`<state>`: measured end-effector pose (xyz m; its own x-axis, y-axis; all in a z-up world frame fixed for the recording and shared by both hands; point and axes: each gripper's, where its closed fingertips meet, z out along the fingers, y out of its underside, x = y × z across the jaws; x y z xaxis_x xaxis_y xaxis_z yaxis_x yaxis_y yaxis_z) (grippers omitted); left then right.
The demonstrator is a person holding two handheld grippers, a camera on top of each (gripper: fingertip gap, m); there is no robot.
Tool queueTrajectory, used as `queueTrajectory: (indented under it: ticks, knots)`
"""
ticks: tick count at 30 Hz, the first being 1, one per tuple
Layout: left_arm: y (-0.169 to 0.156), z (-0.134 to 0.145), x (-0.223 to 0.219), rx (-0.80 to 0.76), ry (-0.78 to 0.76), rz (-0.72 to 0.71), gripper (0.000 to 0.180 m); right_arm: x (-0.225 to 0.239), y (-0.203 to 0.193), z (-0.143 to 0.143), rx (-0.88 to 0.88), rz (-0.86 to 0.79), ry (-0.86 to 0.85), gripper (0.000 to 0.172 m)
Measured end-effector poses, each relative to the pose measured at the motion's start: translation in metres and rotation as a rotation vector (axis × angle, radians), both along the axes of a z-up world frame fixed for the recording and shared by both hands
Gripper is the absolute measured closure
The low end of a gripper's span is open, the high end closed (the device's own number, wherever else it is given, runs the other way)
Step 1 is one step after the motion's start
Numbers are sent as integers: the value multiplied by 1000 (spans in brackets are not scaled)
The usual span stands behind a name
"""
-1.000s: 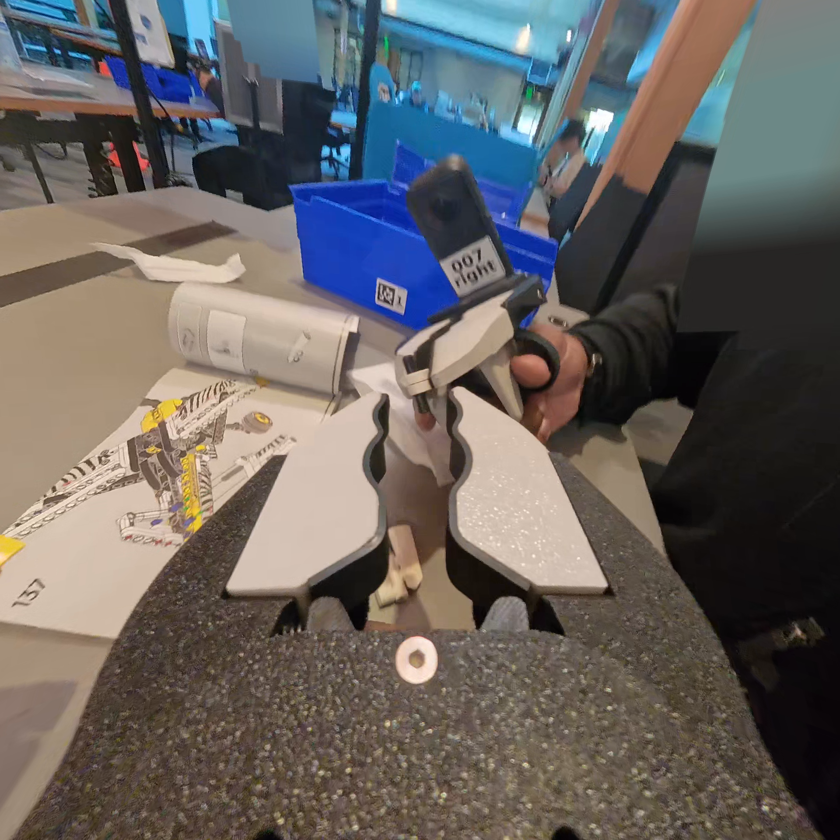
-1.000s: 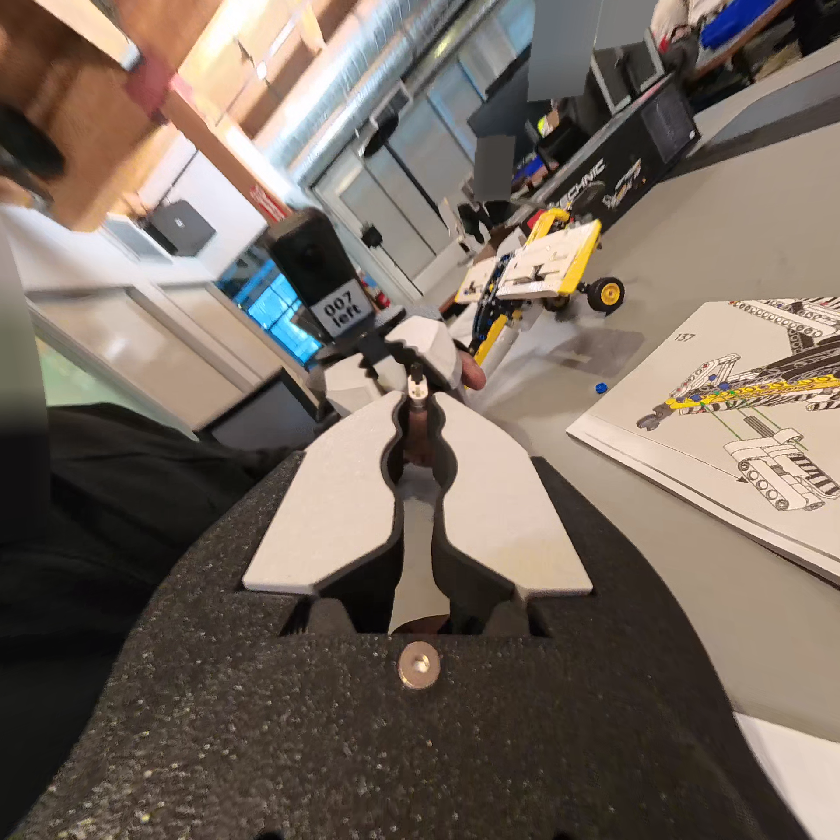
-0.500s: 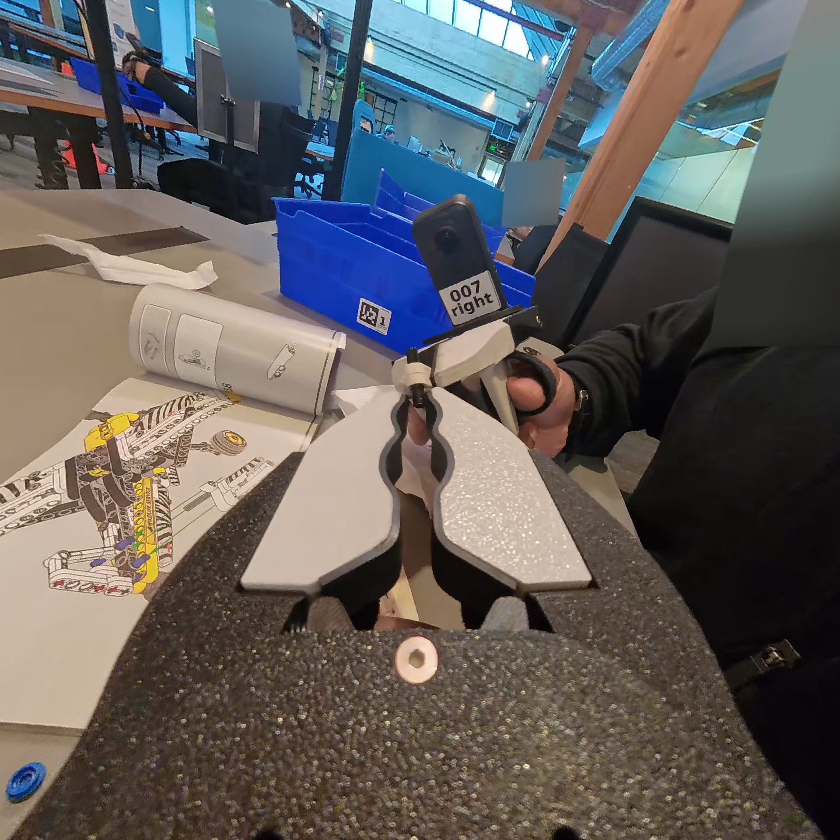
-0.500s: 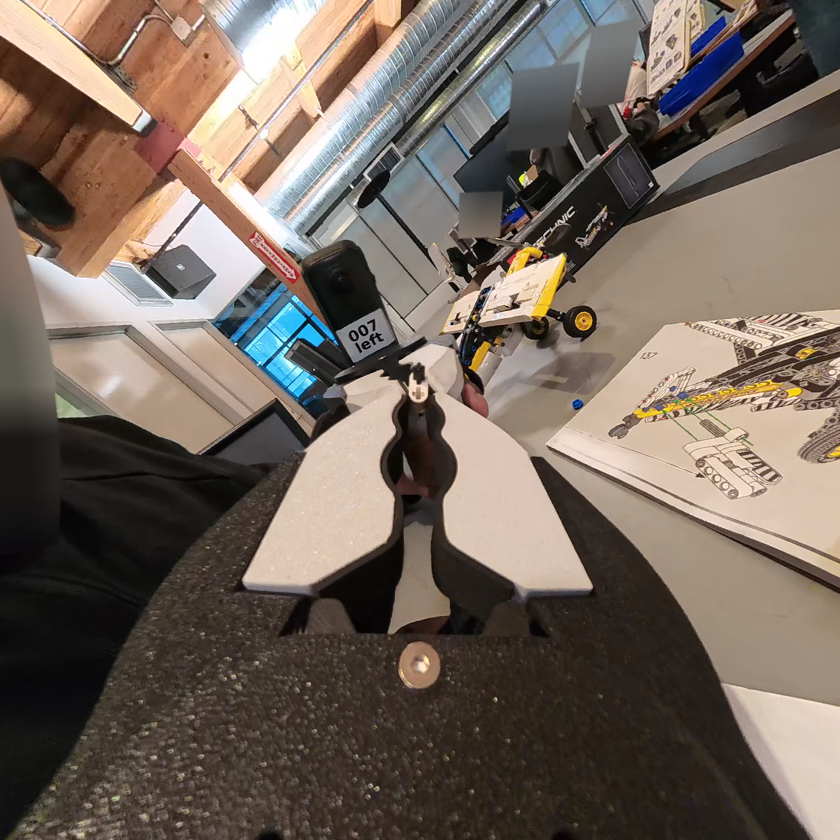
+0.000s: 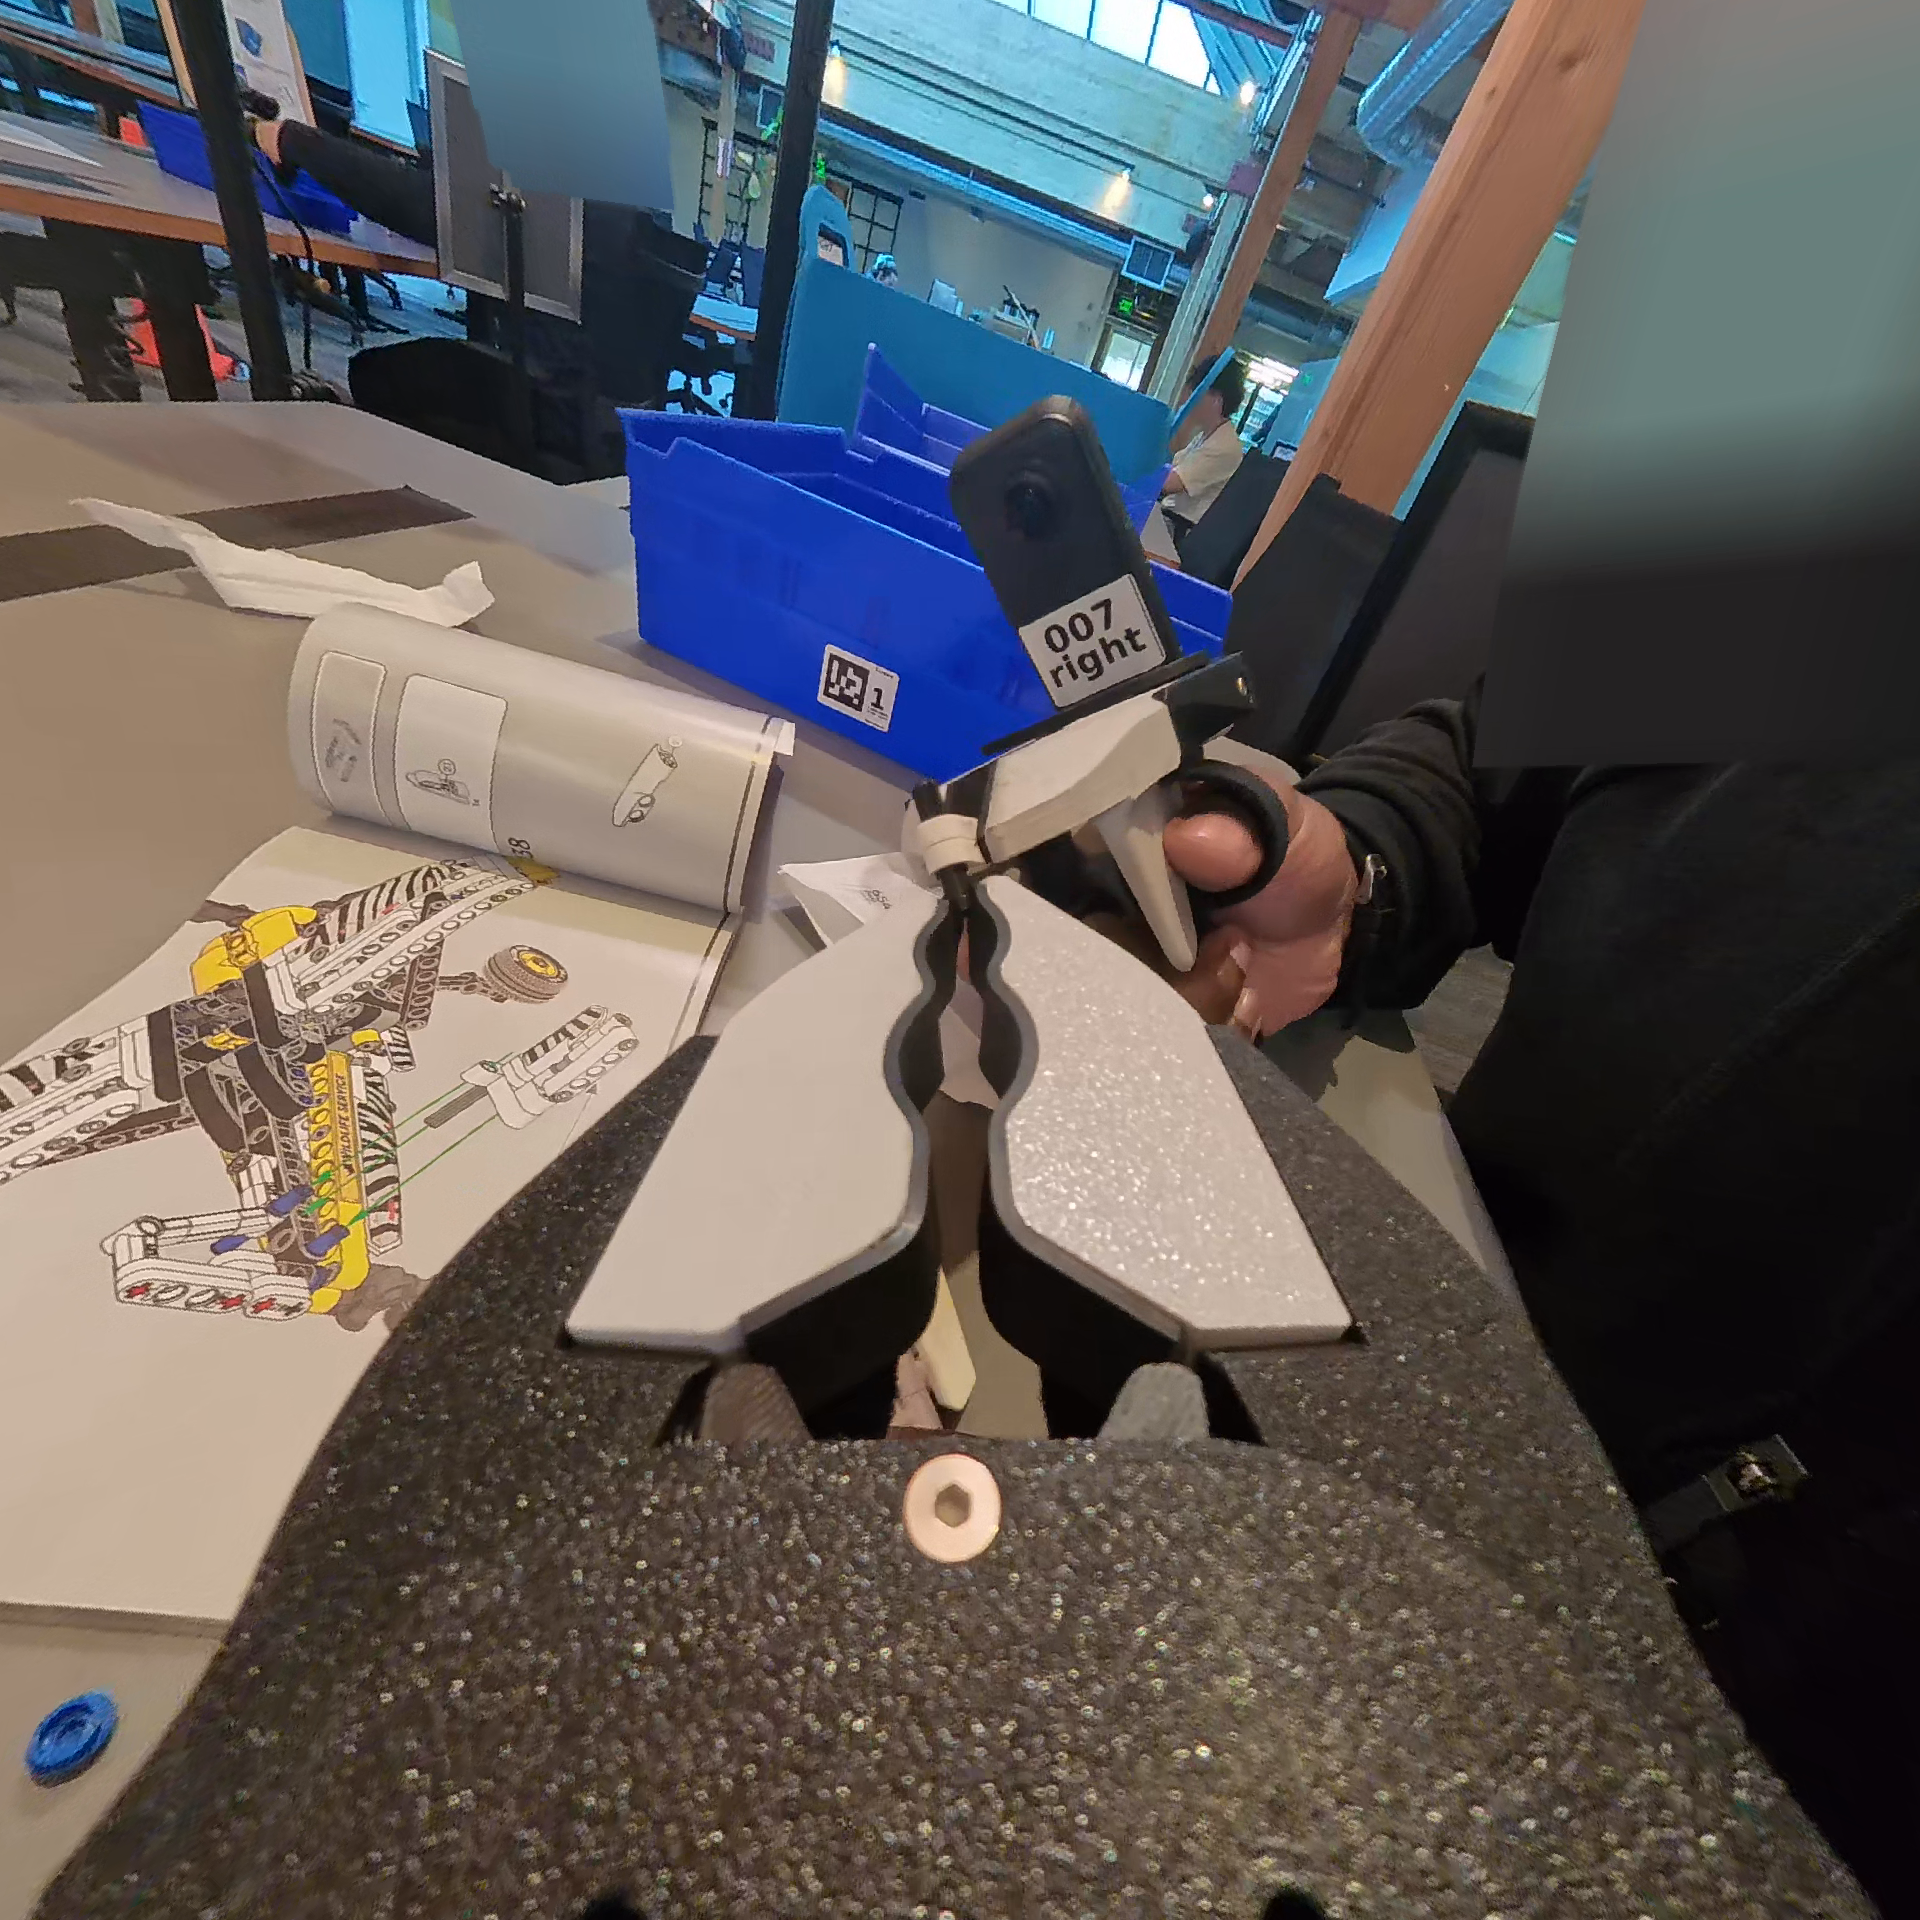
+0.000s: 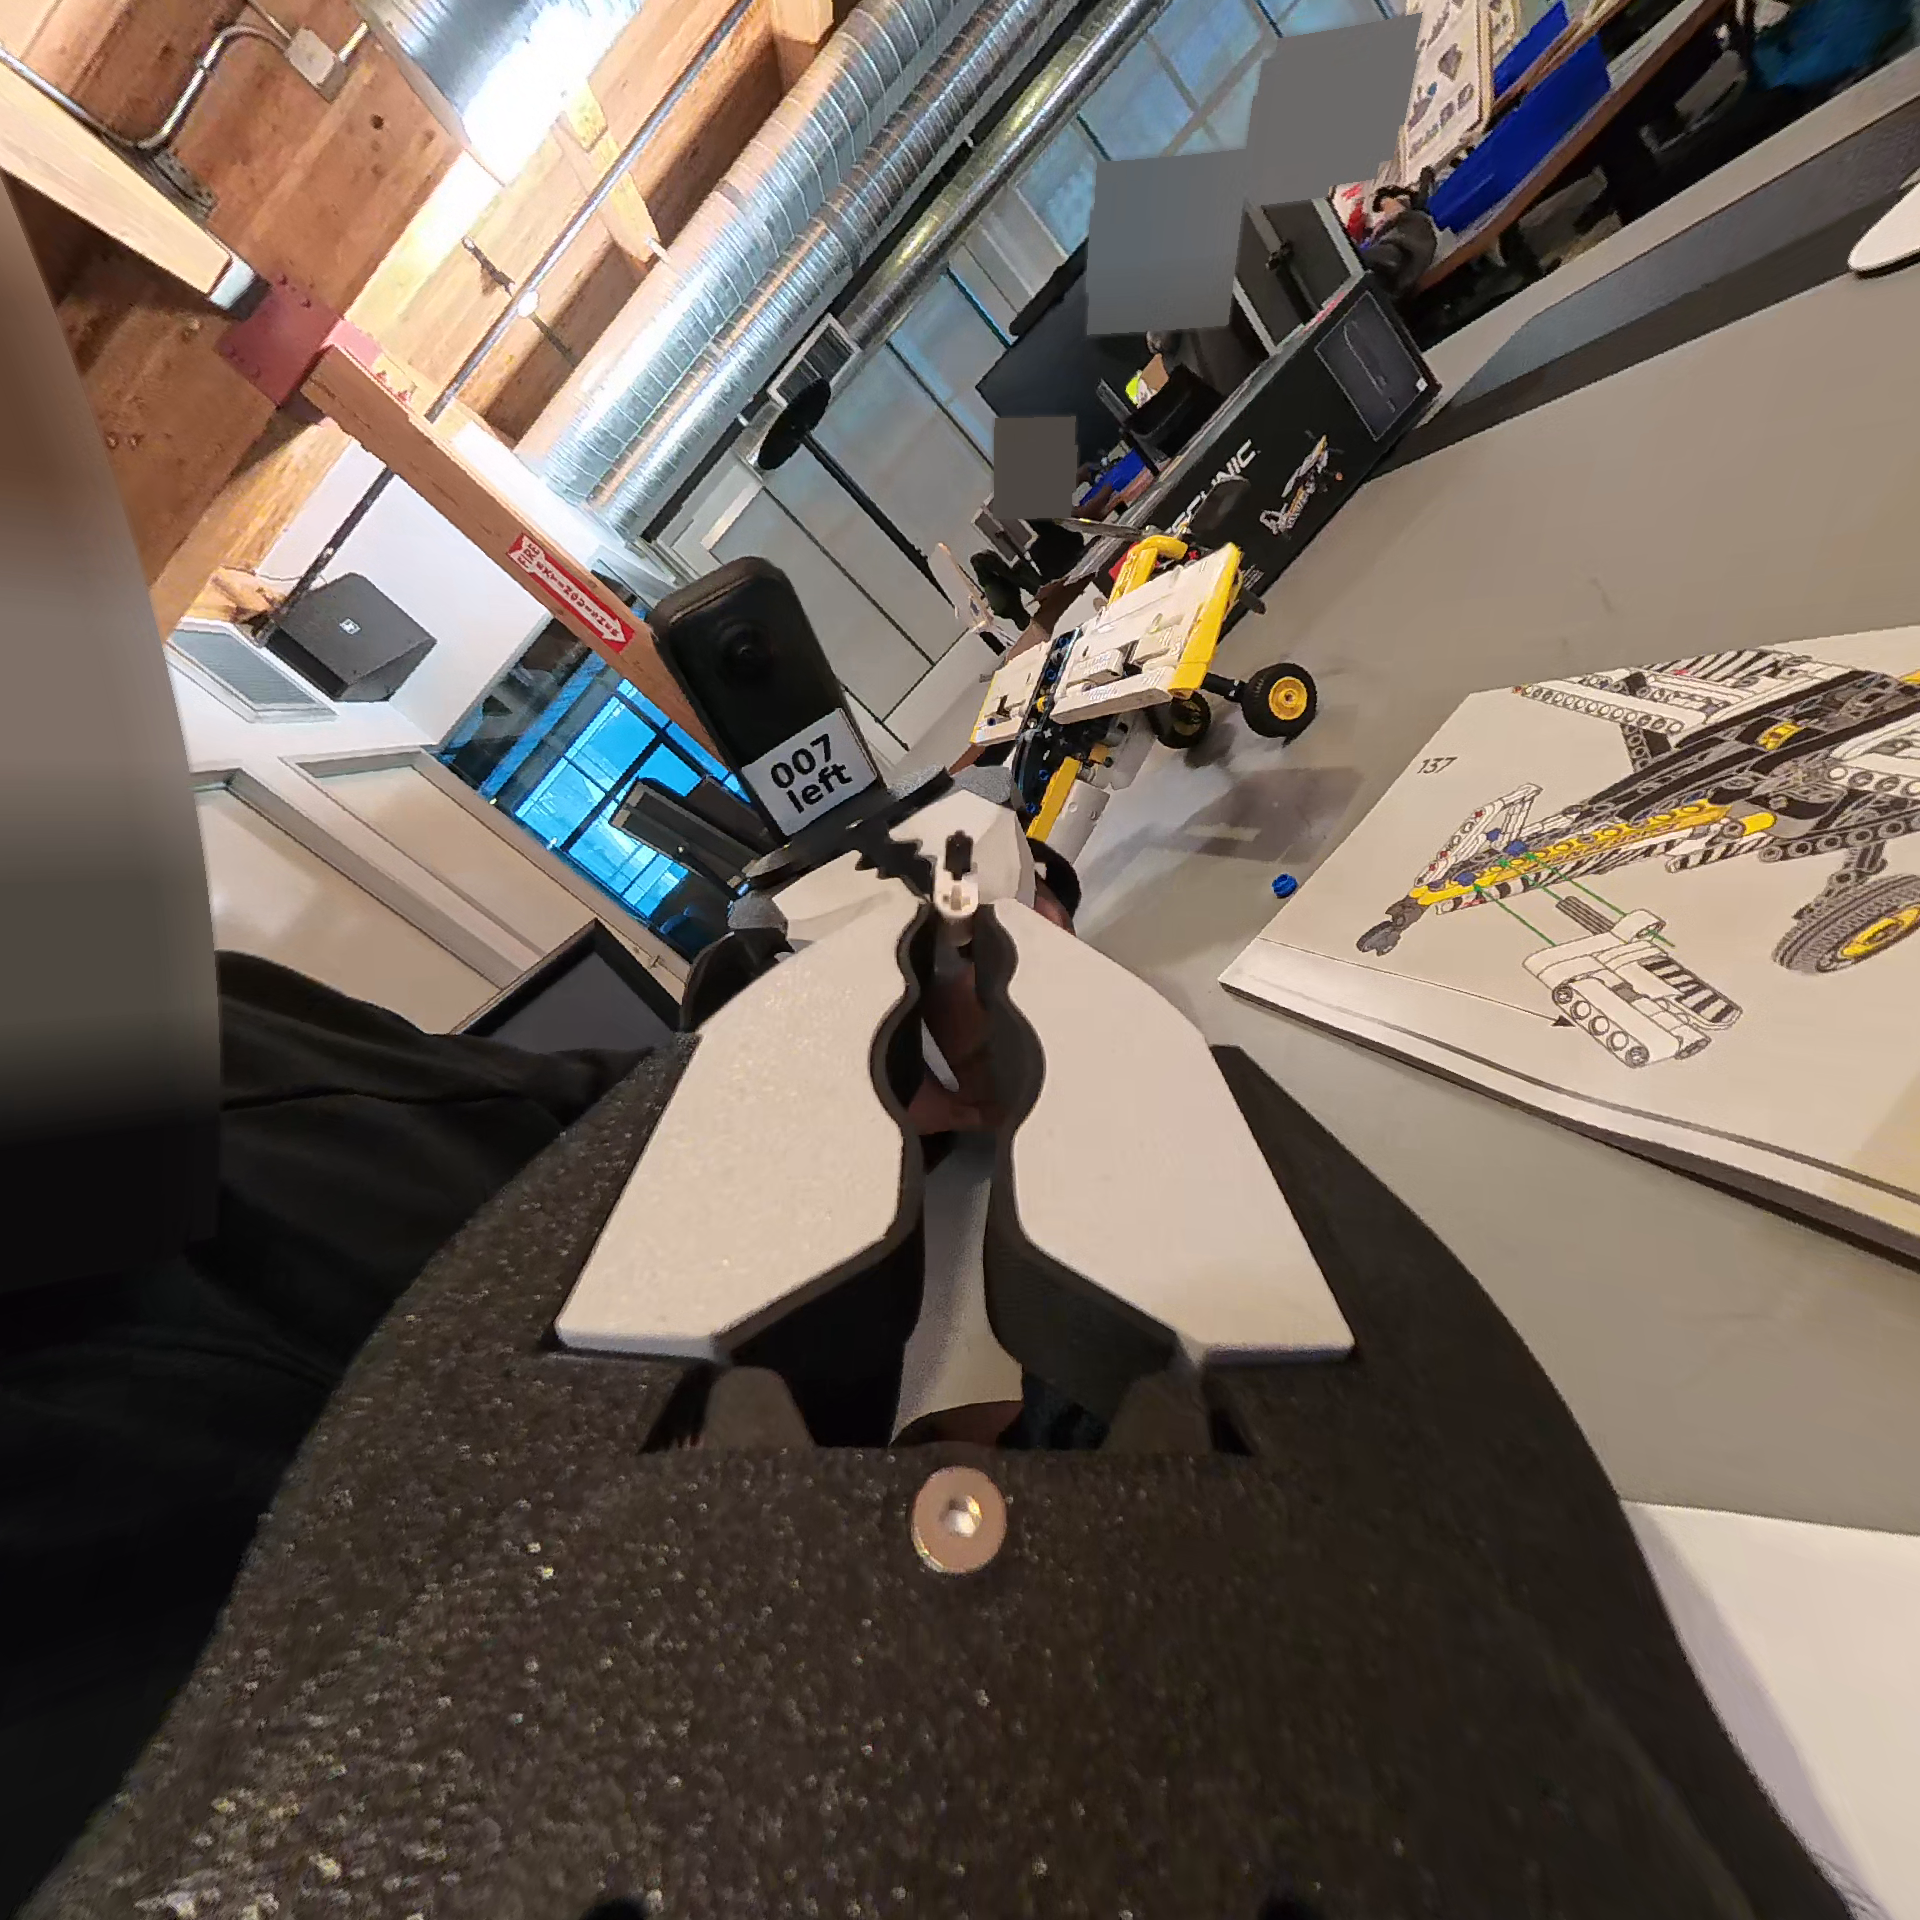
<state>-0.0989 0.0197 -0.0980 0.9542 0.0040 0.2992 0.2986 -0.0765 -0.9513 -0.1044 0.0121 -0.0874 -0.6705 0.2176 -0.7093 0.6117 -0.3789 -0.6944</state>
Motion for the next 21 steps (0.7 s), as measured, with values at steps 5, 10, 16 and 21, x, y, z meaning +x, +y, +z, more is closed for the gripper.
queueTrajectory:
  ticks: [5,10,16,21]
  knots:
    - [4,-5,3,-26,45,9,179,-3,5,-1,-28,-32,-44,166]
    - [11,-19,24,-129,156,-45,180,-41,59,2,-56,-254,-69,165]
    - [-1,0,-11,-37,82,143,180,-24,33,9,-134,-145,-89,165]
    - [-4,11,-25,-5,188,313,168,-21,21,3,-220,-135,-186,165]
